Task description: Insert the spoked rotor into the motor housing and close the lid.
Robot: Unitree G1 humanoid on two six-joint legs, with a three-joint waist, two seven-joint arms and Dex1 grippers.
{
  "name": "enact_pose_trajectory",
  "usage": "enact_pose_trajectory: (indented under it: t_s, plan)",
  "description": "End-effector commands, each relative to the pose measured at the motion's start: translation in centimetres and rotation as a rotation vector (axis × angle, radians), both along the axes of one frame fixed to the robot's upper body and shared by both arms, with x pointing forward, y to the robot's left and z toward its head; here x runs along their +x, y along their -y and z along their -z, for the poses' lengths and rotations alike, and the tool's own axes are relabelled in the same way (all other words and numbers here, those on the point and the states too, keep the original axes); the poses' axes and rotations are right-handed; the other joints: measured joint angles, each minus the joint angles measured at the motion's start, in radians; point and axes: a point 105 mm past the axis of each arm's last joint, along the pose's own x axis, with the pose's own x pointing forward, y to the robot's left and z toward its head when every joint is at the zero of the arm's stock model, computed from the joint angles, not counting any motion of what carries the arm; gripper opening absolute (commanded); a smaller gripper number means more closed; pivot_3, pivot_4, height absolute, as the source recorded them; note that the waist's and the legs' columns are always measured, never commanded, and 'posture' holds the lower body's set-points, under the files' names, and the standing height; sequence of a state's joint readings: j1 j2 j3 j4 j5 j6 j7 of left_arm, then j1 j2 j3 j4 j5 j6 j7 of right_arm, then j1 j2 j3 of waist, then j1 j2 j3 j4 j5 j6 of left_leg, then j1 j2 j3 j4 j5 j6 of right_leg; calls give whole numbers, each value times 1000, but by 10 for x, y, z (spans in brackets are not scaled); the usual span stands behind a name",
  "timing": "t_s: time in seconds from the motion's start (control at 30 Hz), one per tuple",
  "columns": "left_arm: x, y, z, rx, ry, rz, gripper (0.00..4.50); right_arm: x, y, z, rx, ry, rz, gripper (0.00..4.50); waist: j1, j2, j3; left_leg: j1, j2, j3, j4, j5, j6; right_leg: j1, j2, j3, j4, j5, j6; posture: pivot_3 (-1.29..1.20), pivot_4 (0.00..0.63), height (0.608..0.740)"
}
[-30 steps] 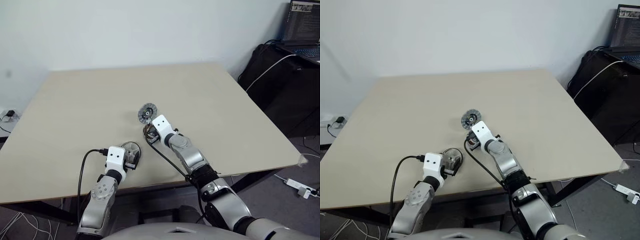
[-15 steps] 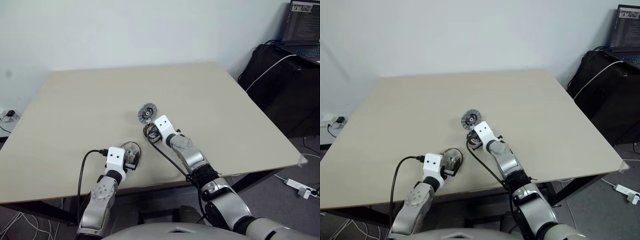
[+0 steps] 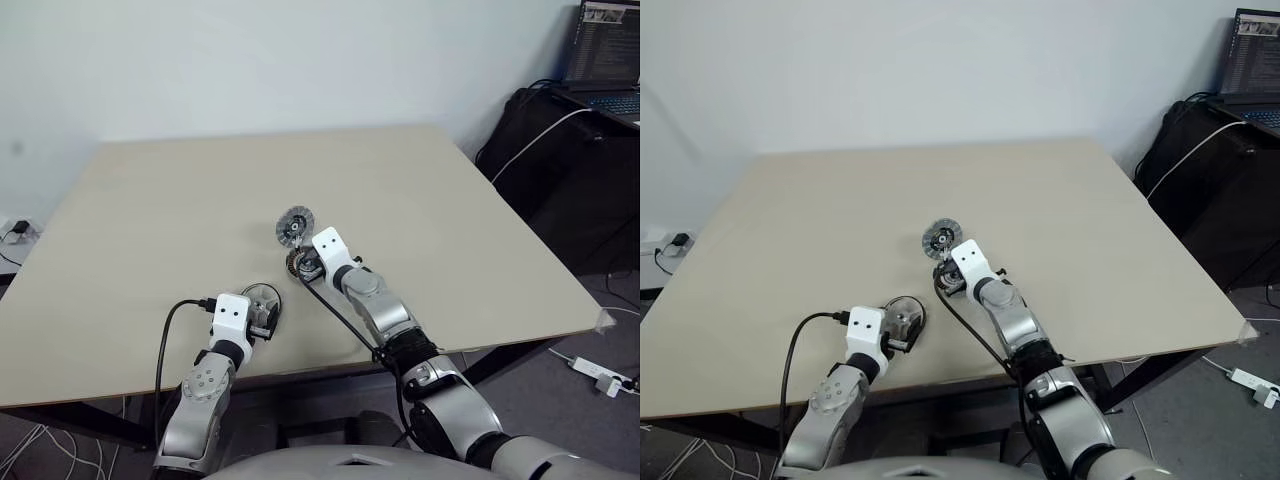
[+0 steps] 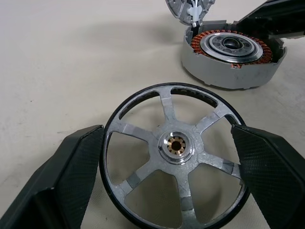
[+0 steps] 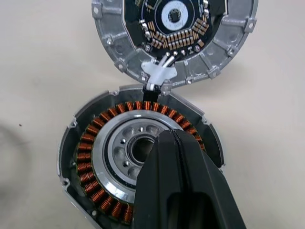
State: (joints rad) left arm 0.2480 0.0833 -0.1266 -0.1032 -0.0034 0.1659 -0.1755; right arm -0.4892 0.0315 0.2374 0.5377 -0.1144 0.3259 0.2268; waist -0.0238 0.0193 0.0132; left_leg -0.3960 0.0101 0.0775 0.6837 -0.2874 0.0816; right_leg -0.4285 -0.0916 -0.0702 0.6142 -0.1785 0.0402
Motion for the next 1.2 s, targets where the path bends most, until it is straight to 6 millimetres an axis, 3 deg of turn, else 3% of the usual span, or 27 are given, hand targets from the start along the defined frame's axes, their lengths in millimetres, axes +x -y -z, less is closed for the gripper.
enact_pose_trajectory:
  t_s: [0.03, 0.27, 0.6, 1.0, 1.2]
  plan:
    - [5, 1, -16, -12, 65, 1, 4500, 8, -9, -19, 28, 71, -12, 15, 0, 0, 0, 0, 0, 0, 0, 0, 0, 0, 0, 0, 0, 0, 0, 0, 0, 740]
    - [4, -2, -17, -7, 66, -9, 4500, 11, -14, -17, 22, 66, -22, 15, 0, 0, 0, 0, 0, 0, 0, 0, 0, 0, 0, 0, 0, 0, 0, 0, 0, 740]
    - [2, -6, -18, -3, 68, -25, 4500, 10, -12, 4, -19, -18, -9, 15, -2, 0, 0, 1, 0, 0, 0, 0, 0, 0, 0, 0, 0, 0, 0, 0, 0, 740]
    - [3, -2, -16, -9, 63, -12, 4500, 17, -18, -39, 148, 126, -13, 15, -1, 0, 0, 0, 0, 0, 0, 0, 0, 0, 0, 0, 0, 0, 0, 0, 0, 740]
    - [3, -2, -17, -9, 64, -14, 4500, 15, -12, -16, 65, 54, 11, 15, -1, 0, 0, 0, 0, 0, 0, 0, 0, 0, 0, 0, 0, 0, 0, 0, 0, 740]
